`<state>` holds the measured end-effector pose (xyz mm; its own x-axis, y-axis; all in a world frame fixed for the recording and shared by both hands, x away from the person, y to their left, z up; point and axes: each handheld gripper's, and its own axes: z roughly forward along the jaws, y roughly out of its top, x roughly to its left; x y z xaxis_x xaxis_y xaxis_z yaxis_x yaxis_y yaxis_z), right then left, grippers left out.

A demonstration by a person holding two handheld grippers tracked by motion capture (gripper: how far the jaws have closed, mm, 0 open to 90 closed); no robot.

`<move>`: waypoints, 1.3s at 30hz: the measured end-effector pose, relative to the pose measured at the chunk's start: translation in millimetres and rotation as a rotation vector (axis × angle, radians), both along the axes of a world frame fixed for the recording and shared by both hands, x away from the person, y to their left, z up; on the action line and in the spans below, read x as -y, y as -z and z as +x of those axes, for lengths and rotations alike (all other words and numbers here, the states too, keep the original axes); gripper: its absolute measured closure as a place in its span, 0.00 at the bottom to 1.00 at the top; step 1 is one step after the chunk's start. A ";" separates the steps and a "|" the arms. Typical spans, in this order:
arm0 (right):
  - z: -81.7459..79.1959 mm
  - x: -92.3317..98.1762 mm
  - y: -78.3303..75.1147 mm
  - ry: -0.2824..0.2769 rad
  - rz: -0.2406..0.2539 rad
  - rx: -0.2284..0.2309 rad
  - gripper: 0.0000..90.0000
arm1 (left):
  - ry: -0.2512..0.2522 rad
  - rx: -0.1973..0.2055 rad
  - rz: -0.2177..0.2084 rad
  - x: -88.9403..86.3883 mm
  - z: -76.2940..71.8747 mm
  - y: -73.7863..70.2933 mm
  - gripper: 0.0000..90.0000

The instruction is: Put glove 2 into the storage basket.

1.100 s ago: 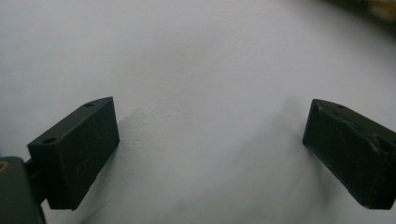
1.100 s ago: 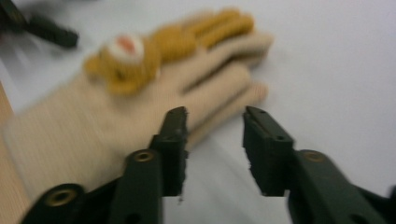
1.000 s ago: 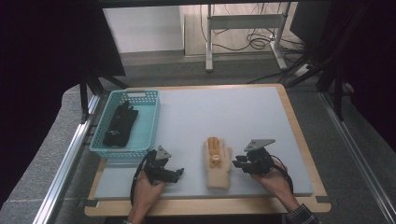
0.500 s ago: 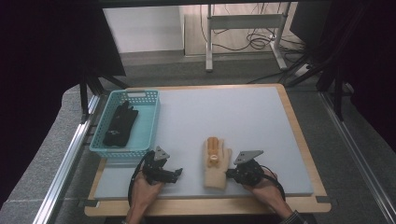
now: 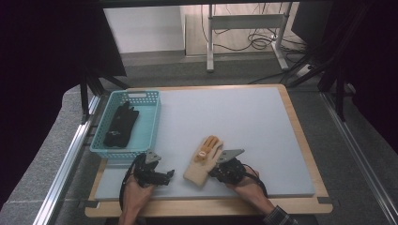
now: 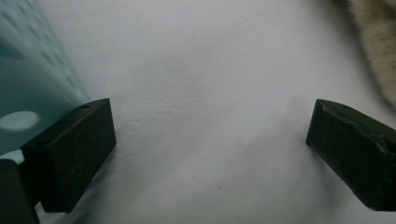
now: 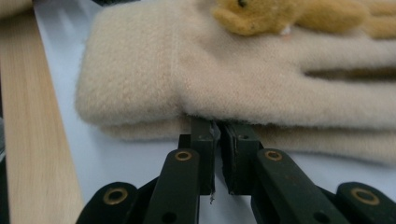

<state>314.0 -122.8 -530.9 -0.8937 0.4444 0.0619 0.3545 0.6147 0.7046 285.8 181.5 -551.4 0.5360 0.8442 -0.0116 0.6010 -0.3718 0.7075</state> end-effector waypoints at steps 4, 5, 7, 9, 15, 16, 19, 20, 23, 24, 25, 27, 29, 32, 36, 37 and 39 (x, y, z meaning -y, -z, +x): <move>4.9 -14.3 0.8 -0.004 -0.003 0.020 0.91 | 0.005 -0.010 -0.009 -1.9 1.1 0.2 0.05; 6.3 -17.5 1.2 -0.001 -0.002 0.027 0.91 | 0.007 -0.016 -0.013 -2.3 1.5 0.3 0.05; 10.7 -24.8 3.3 0.001 0.003 0.044 0.92 | 0.009 -0.026 -0.021 -3.0 2.4 0.5 0.05; 13.2 -26.7 4.1 0.004 0.013 0.040 0.92 | 0.010 -0.029 -0.022 -3.2 2.7 0.6 0.05; 10.2 -19.3 -2.1 0.004 0.027 0.013 0.89 | 0.009 -0.031 -0.021 -2.9 2.9 0.8 0.05; 10.2 -19.3 -2.1 0.004 0.027 0.013 0.88 | 0.008 -0.031 -0.021 -2.8 2.9 0.9 0.05; 10.0 -1.7 -13.0 0.029 0.023 0.041 0.81 | 0.006 -0.030 -0.022 -2.6 2.8 0.9 0.04; 11.0 3.6 -15.0 0.041 0.022 0.050 0.79 | 0.005 -0.029 -0.022 -2.5 2.8 1.0 0.04; 14.0 20.9 -19.5 0.081 0.021 0.065 0.69 | 0.006 -0.028 -0.023 -2.6 2.7 1.1 0.04; 14.8 27.0 -20.7 0.097 0.023 0.070 0.66 | 0.006 -0.028 -0.023 -2.6 2.7 1.1 0.04; 15.4 32.8 -21.8 0.112 0.026 0.071 0.62 | 0.005 -0.028 -0.024 -2.6 2.7 1.1 0.04; 16.1 44.1 -23.8 0.136 0.024 0.080 0.55 | 0.006 -0.028 -0.024 -2.6 2.7 1.1 0.04; 16.4 49.4 -24.4 0.148 0.021 0.090 0.52 | 0.006 -0.028 -0.024 -2.6 2.7 1.2 0.04; 17.8 66.7 -24.6 0.187 0.010 0.101 0.43 | 0.006 -0.028 -0.024 -2.6 2.8 1.2 0.04; 21.6 90.2 -20.7 0.246 0.003 0.092 0.33 | 0.006 -0.029 -0.024 -2.6 2.7 1.2 0.04; 22.2 95.4 -19.2 0.260 -0.001 0.085 0.31 | 0.006 -0.029 -0.024 -2.6 2.8 1.2 0.04; 23.8 110.2 -14.1 0.294 -0.017 0.081 0.27 | 0.006 -0.030 -0.025 -2.7 2.8 1.2 0.04</move>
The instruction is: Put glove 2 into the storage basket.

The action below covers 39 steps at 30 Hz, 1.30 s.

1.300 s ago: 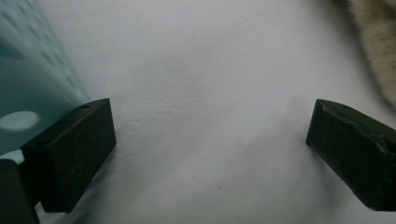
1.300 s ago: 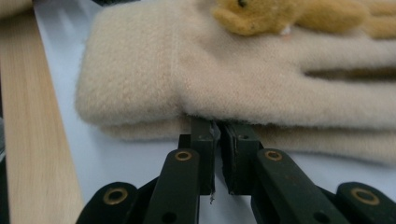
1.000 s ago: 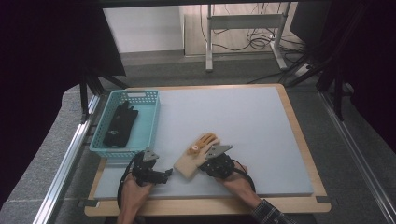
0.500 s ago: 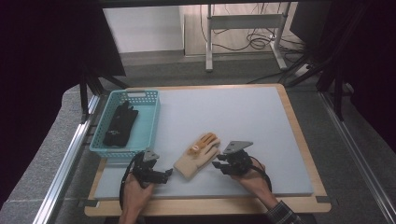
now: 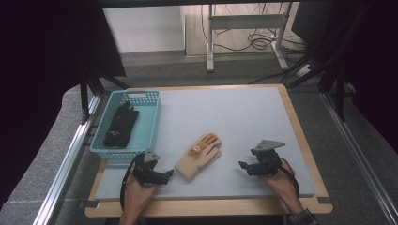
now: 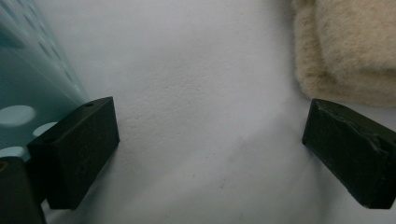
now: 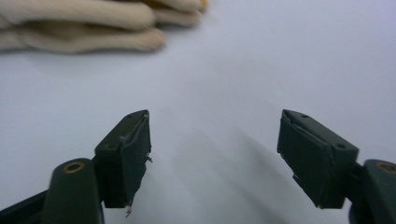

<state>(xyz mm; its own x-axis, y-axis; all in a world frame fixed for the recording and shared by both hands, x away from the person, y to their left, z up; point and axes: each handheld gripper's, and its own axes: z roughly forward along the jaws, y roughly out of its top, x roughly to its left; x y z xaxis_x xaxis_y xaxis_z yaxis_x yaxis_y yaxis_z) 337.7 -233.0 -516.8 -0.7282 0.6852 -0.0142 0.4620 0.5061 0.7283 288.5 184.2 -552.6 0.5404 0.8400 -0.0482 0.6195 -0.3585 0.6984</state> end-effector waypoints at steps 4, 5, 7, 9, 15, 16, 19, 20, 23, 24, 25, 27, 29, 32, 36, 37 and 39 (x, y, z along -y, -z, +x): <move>0.9 16.2 5.6 0.041 0.010 -0.003 0.24 | 0.000 -0.001 0.000 -0.1 0.0 0.0 0.04; 0.9 16.2 5.6 0.041 0.010 -0.003 0.24 | 0.000 -0.001 0.000 -0.1 0.0 0.0 0.04; 1.0 21.7 7.8 0.059 0.009 0.004 0.23 | 0.000 -0.001 -0.001 -0.1 0.0 -0.1 0.04; 0.7 24.6 10.5 0.072 0.001 0.002 0.21 | 0.001 -0.002 -0.001 -0.2 0.0 -0.3 0.04; -0.6 23.4 14.3 0.060 -0.029 0.017 0.18 | 0.004 -0.003 0.000 0.1 -0.2 -0.6 0.04; -0.7 23.6 14.4 0.062 -0.027 0.016 0.18 | 0.003 -0.009 0.004 1.1 -1.2 -1.6 0.04; -0.6 23.9 14.5 0.062 -0.027 0.016 0.18 | 0.015 -0.020 0.014 2.9 -3.3 -3.9 0.04; -0.6 24.0 14.7 0.061 -0.026 0.017 0.18 | 0.034 -0.020 0.017 5.0 -6.2 -6.2 0.04; -0.8 24.1 14.7 0.062 -0.027 0.017 0.18 | 0.057 -0.030 -0.014 8.0 -10.5 -10.6 0.04; -0.8 24.1 14.7 0.062 -0.026 0.018 0.18 | 0.057 -0.030 -0.014 8.0 -10.5 -10.6 0.04; -0.8 24.1 14.7 0.062 -0.026 0.018 0.18 | 0.066 -0.033 -0.026 9.4 -11.4 -12.2 0.04; -0.8 24.1 14.8 0.062 -0.026 0.018 0.18 | 0.082 -0.033 -0.041 13.8 -12.1 -16.4 0.04; -0.8 24.2 14.9 0.062 -0.026 0.019 0.18 | 0.101 -0.026 -0.044 19.1 -11.9 -22.3 0.04; -0.9 24.1 14.9 0.062 -0.025 0.020 0.18 | 0.132 -0.021 -0.065 26.8 -9.6 -31.8 0.03; -1.0 24.2 14.9 0.062 -0.025 0.021 0.18 | 0.173 -0.025 -0.076 49.2 2.2 -48.0 0.02; -1.0 24.2 14.9 0.062 -0.025 0.021 0.18 | 0.173 -0.025 -0.076 49.2 2.2 -48.0 0.02; -1.0 24.2 14.9 0.062 -0.025 0.021 0.18 | 0.190 -0.034 -0.078 59.4 10.3 -51.7 0.02</move>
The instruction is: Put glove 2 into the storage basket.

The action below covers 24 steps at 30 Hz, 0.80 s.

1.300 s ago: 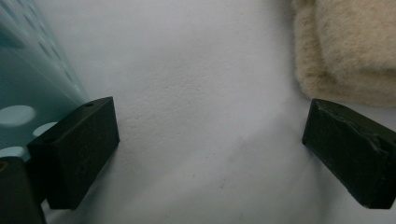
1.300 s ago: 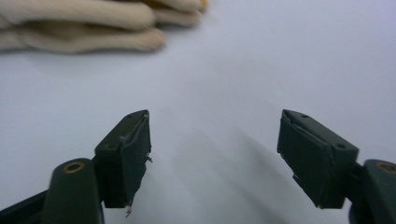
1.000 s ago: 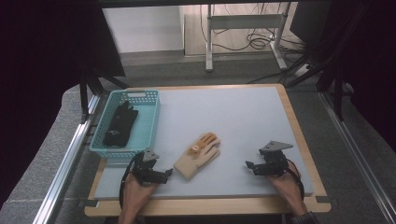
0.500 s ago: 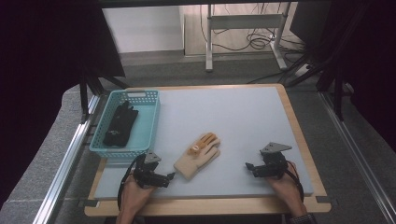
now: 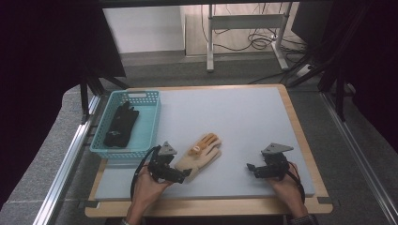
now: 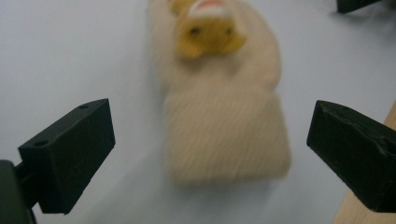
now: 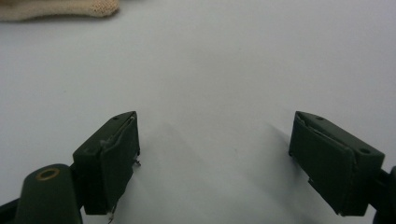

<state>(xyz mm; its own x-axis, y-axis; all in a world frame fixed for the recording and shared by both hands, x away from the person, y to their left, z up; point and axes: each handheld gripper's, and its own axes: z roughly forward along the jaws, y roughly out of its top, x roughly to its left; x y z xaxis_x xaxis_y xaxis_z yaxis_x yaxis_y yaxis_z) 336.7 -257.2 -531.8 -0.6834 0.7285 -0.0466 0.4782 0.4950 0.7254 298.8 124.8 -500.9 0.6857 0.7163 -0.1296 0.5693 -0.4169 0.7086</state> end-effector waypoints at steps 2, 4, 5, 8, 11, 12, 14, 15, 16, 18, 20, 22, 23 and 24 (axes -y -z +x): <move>0.0 0.0 0.0 0.000 0.000 0.000 0.18 | 0.011 -0.007 0.020 10.9 9.5 -1.5 0.02; 0.0 0.0 0.0 0.000 0.000 0.001 0.18 | 0.015 -0.018 0.042 21.0 19.4 -1.5 0.02; -0.1 0.0 0.1 0.000 0.000 0.000 0.18 | 0.018 -0.032 0.062 30.1 28.3 -0.4 0.02; -0.1 0.0 0.1 0.000 0.000 0.001 0.18 | 0.019 -0.050 0.078 38.1 36.5 2.5 0.02; -0.1 0.0 0.1 0.000 0.000 0.001 0.18 | 0.028 -0.076 0.108 48.6 46.1 9.1 0.02; -0.1 0.0 0.1 0.000 0.000 0.001 0.18 | 0.035 -0.084 0.118 51.4 48.9 11.5 0.02; -0.2 0.0 0.1 0.001 0.001 0.000 0.18 | 0.033 -0.099 0.155 59.3 53.8 18.6 0.02; -0.2 0.0 0.1 0.001 0.001 0.000 0.18 | 0.033 -0.099 0.155 59.3 53.8 18.6 0.02; -0.2 0.0 0.1 0.001 0.001 0.001 0.18 | 0.036 -0.105 0.166 61.2 54.7 20.5 0.02; -0.2 0.0 0.1 0.001 0.001 0.000 0.18 | 0.042 -0.106 0.192 64.7 54.3 24.0 0.03; -0.2 0.0 0.1 0.001 0.001 0.001 0.18 | 0.051 -0.106 0.222 68.2 51.4 27.1 0.04; -0.3 0.0 0.1 0.001 0.001 0.000 0.18 | 0.052 -0.094 0.223 68.7 48.3 27.3 0.05; -0.3 0.0 0.1 0.001 0.001 0.000 0.18 | 0.052 -0.096 0.224 68.1 47.5 26.4 0.08; -0.3 -0.1 0.1 0.001 0.000 0.000 0.18 | 0.053 -0.096 0.224 67.7 46.8 25.5 0.14</move>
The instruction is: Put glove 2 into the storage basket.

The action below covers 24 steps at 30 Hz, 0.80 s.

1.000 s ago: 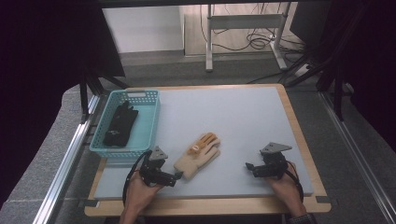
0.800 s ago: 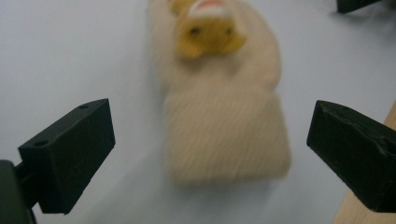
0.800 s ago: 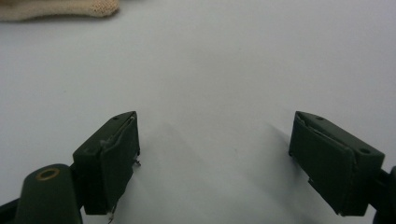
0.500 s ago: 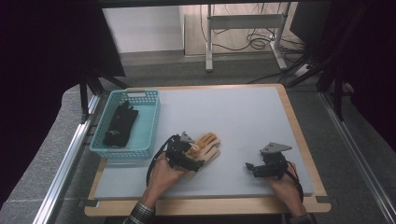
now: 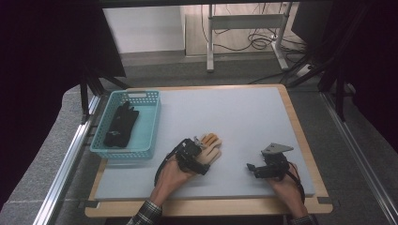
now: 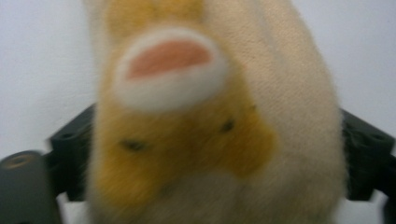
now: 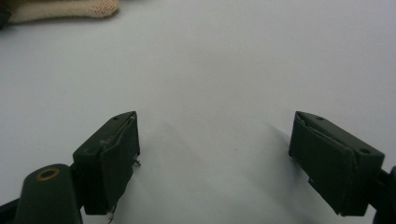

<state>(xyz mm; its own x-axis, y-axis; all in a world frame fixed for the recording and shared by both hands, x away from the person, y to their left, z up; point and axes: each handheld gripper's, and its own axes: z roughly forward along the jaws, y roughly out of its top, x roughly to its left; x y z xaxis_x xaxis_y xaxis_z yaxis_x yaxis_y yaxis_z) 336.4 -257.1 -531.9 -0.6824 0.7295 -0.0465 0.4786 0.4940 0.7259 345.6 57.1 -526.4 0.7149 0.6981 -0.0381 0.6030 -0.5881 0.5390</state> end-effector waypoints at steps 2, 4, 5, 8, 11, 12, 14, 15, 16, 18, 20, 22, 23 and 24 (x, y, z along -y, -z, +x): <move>0.0 0.0 0.0 0.000 0.000 0.000 0.18 | 0.001 -0.004 0.002 -0.6 -0.6 -1.4 0.19; 0.0 0.0 0.0 0.000 0.000 0.000 0.18 | -0.008 -0.009 0.006 -2.0 -0.3 -3.1 0.27; 0.0 0.0 0.0 0.000 -0.001 0.000 0.18 | -0.016 -0.015 0.010 -3.1 -0.1 -4.9 0.27; 0.0 0.0 0.0 0.000 -0.001 0.001 0.18 | -0.028 -0.015 0.011 -6.1 0.7 -7.1 0.46; 0.0 0.0 0.0 -0.001 -0.001 0.001 0.18 | -0.037 -0.021 0.006 -7.8 0.4 -8.4 0.55; 0.0 0.0 0.0 -0.001 -0.001 0.001 0.18 | -0.037 -0.022 0.006 -8.0 0.4 -8.7 0.55; 0.0 0.0 0.0 -0.001 -0.001 0.001 0.18 | -0.030 -0.023 0.008 -8.2 0.6 -9.3 0.60; 0.0 0.0 0.0 -0.001 -0.001 0.001 0.18 | -0.018 -0.025 0.002 -9.3 1.4 -9.3 0.60; 0.0 0.0 0.0 0.000 -0.001 0.001 0.18 | -0.012 -0.028 -0.006 -10.6 2.4 -9.3 0.60; 0.0 0.0 0.0 -0.001 -0.001 0.001 0.18 | -0.002 -0.053 -0.046 -17.2 6.4 -9.3 0.61; 0.0 0.0 0.0 0.000 -0.001 0.000 0.18 | -0.006 -0.054 -0.057 -20.7 8.5 -9.6 0.62; 0.0 0.0 0.0 0.000 -0.001 0.000 0.18 | -0.016 -0.037 -0.044 -22.2 9.3 -11.9 0.62; 0.0 0.0 0.0 0.000 -0.001 0.000 0.18 | -0.019 -0.034 -0.052 -23.2 9.8 -13.6 0.62; 0.0 0.0 0.0 0.000 -0.001 0.000 0.18 | -0.022 -0.033 -0.061 -24.1 10.2 -15.5 0.62</move>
<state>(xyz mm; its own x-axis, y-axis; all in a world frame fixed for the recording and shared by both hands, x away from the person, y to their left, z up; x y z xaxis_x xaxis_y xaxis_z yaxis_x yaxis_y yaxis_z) 336.4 -257.1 -531.9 -0.6823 0.7296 -0.0470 0.4787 0.4945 0.7255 355.8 81.2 -510.9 0.6971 0.7093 -0.1044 0.6334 -0.5411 0.5531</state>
